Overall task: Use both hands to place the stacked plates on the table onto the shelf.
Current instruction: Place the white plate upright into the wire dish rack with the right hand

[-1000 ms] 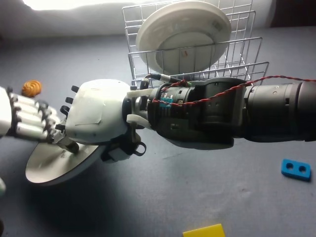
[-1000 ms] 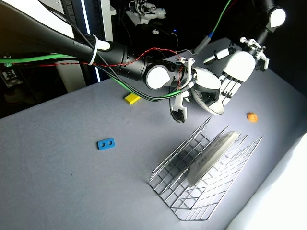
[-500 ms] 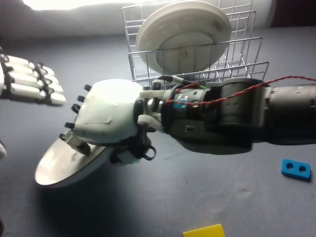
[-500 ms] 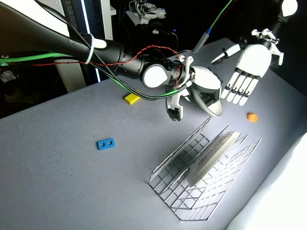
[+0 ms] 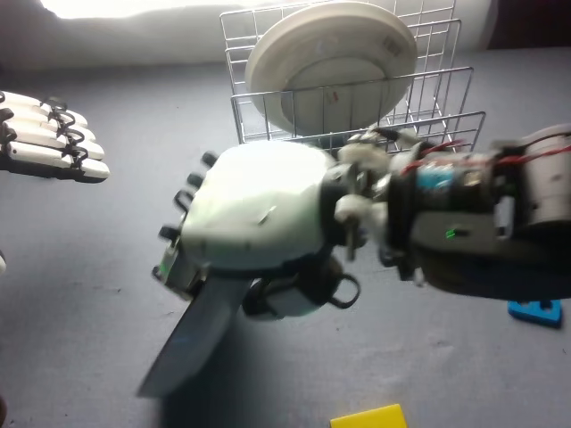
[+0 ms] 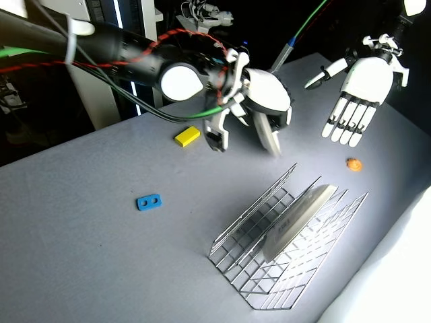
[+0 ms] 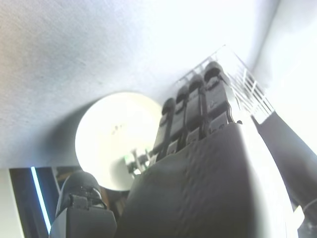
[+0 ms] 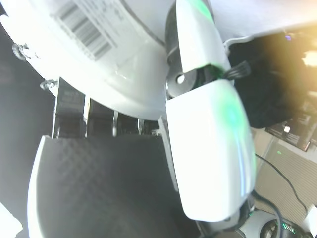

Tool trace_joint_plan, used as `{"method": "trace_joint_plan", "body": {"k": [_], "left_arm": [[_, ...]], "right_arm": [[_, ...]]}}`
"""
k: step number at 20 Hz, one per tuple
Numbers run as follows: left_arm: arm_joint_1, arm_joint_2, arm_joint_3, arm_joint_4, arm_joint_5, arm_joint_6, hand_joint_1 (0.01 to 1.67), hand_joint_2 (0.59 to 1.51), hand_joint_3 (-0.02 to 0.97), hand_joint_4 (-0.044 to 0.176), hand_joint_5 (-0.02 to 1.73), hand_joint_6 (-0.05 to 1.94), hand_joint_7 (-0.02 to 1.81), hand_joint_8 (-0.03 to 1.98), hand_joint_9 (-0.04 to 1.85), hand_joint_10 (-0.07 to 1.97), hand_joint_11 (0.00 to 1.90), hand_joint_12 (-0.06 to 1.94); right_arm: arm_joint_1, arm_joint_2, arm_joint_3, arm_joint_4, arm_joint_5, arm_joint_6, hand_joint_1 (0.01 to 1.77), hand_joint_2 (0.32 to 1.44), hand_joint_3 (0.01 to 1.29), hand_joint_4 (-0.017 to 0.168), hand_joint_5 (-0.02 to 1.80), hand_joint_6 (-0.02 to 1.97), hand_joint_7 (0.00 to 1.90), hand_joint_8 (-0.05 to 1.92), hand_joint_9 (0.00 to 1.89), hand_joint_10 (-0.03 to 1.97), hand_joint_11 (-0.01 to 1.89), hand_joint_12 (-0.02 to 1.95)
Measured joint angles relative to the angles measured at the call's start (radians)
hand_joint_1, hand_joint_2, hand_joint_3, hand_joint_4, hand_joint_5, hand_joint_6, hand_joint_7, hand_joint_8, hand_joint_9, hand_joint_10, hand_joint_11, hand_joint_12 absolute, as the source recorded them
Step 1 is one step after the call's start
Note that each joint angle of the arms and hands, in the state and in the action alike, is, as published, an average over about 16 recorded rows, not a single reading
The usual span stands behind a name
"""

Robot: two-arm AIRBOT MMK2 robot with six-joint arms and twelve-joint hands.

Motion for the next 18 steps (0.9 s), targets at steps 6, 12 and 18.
{"method": "trace_joint_plan", "body": {"k": [6,12,18], "left_arm": [[0.006,0.0,0.0,0.0,0.001,-0.001,0.01,1.011,0.012,0.004,0.02,0.01,0.01,0.0,0.02,0.01,0.02,0.01],[0.013,0.0,-0.001,0.001,0.002,-0.001,0.01,1.013,0.012,0.004,0.02,0.01,0.01,0.0,0.02,0.01,0.02,0.01],[0.018,0.0,-0.001,0.0,0.002,-0.001,0.01,1.012,0.011,0.004,0.02,0.01,0.01,0.0,0.02,0.01,0.02,0.01]], "right_arm": [[0.077,0.147,-0.136,0.072,-0.027,0.065,1.34,1.03,0.01,-0.004,0.8,1.14,0.94,1.02,0.93,1.25,0.84,1.38],[0.166,0.242,-0.198,0.1,-0.05,0.202,1.35,1.04,0.01,-0.006,0.79,1.12,0.96,1.01,0.93,1.25,0.85,1.36],[0.24,0.284,-0.185,0.097,-0.068,0.403,1.35,1.05,0.01,-0.008,0.77,1.11,0.96,1.03,0.92,1.24,0.84,1.35]]}}
